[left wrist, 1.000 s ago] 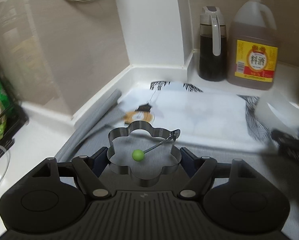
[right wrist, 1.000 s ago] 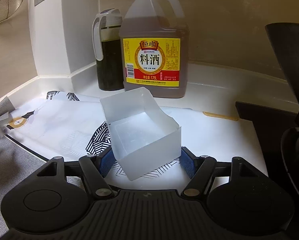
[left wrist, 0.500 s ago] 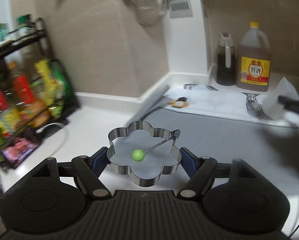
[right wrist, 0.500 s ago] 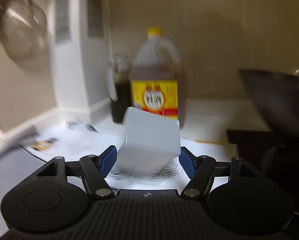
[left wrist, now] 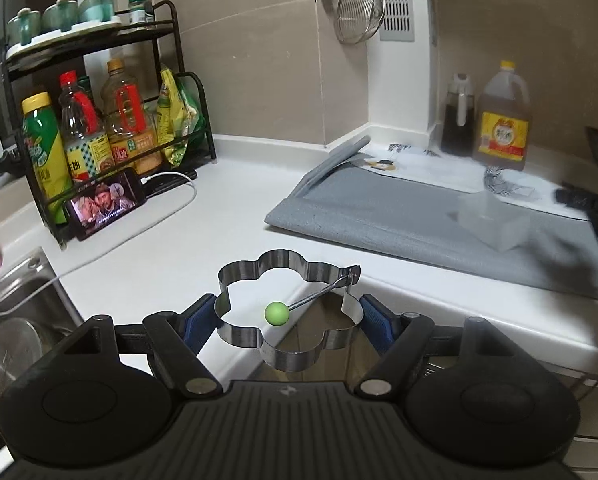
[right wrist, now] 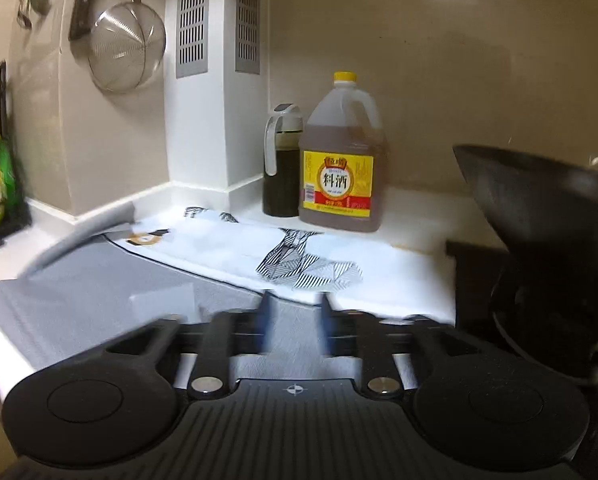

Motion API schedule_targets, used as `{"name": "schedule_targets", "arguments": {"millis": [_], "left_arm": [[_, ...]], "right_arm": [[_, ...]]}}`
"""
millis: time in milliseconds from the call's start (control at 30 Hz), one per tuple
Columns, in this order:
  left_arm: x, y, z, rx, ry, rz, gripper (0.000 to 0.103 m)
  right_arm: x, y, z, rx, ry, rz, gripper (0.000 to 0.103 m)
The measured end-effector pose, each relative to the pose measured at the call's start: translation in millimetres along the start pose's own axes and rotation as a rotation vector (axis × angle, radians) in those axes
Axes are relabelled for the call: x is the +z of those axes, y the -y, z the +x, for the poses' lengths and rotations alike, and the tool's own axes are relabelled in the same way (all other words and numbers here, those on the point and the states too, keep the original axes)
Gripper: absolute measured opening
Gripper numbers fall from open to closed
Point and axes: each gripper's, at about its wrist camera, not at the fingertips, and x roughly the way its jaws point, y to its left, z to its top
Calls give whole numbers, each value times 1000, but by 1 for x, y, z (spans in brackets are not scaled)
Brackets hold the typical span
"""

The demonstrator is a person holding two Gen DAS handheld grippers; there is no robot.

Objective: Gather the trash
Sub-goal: 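Carry the frosted box and flower cutter down toward the trash bin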

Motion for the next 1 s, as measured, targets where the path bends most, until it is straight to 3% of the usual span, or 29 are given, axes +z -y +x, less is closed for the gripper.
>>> {"name": "schedule_targets", "arguments": {"millis": [67, 267, 433, 533, 567, 600, 800, 1000], "left_arm": [[-6, -2, -8, -4, 9, -3, 81], [-17, -6, -23, -13, 16, -25, 81], [-24, -10, -30, -2, 19, -55, 81], [-30, -13, -30, 13, 4, -62, 81], [-33, -14, -29, 24, 2, -64, 81], [-36, -17, -29, 32, -1, -66, 81], [-51, -31, -35, 73, -12, -82, 81], [-59, -40, -62, 88, 35, -91, 81]], "right_arm": [[-9, 1, -8, 25, 6, 0, 84], [-19, -18, 11, 193, -106, -31, 95], [-17, -59, 46, 230, -162, -87, 99], [-23, -78, 68, 179, -194, -146, 91], [-24, -80, 73, 161, -223, -151, 69], [-23, -77, 73, 172, -223, -121, 63], [-27, -57, 36, 98, -133, -131, 63], [-30, -29, -63, 191, -9, -161, 63]]}}
